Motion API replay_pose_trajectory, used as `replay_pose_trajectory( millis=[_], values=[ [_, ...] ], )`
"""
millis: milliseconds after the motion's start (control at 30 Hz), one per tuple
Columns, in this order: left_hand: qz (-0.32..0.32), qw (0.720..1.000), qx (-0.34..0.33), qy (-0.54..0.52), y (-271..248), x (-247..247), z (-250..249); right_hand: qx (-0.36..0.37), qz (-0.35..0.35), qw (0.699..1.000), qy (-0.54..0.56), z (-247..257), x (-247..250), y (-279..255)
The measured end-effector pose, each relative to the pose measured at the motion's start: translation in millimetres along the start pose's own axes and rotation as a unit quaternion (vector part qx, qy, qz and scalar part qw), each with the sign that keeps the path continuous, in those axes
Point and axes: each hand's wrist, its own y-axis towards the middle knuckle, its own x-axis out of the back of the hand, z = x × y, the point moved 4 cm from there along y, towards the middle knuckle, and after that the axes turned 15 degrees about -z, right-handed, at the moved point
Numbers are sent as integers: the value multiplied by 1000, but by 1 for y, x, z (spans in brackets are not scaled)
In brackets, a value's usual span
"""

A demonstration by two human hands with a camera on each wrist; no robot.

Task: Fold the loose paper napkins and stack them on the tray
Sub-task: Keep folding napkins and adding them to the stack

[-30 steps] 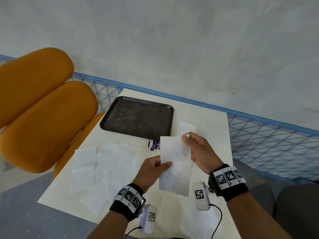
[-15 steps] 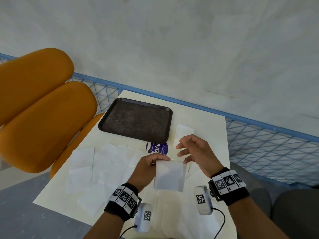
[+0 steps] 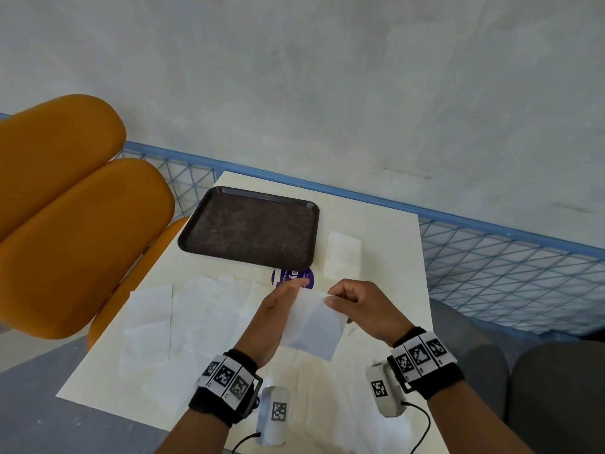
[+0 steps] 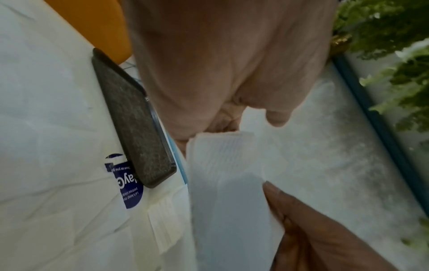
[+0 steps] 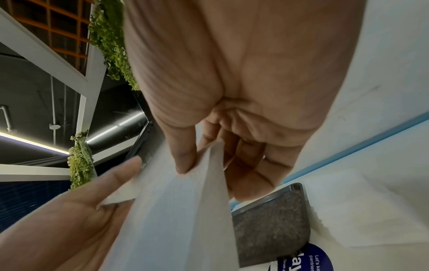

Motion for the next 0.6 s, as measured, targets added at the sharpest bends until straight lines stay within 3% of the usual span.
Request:
replay_pose_trajectory(
  millis=[133, 267, 467, 600],
  values=[
    [-49, 990, -70, 114, 3, 2, -2, 4, 3, 1000, 1, 0, -5, -4],
    [-63, 984, -67, 156, 5, 6, 1, 5, 4, 1000, 15, 2, -8, -8],
    [-133, 977, -87, 141, 6, 17, -2, -34, 21, 994, 101, 7, -16, -18],
    [-173, 978, -62, 96, 7, 26, -4, -67, 19, 977, 200, 4, -25, -27]
  ],
)
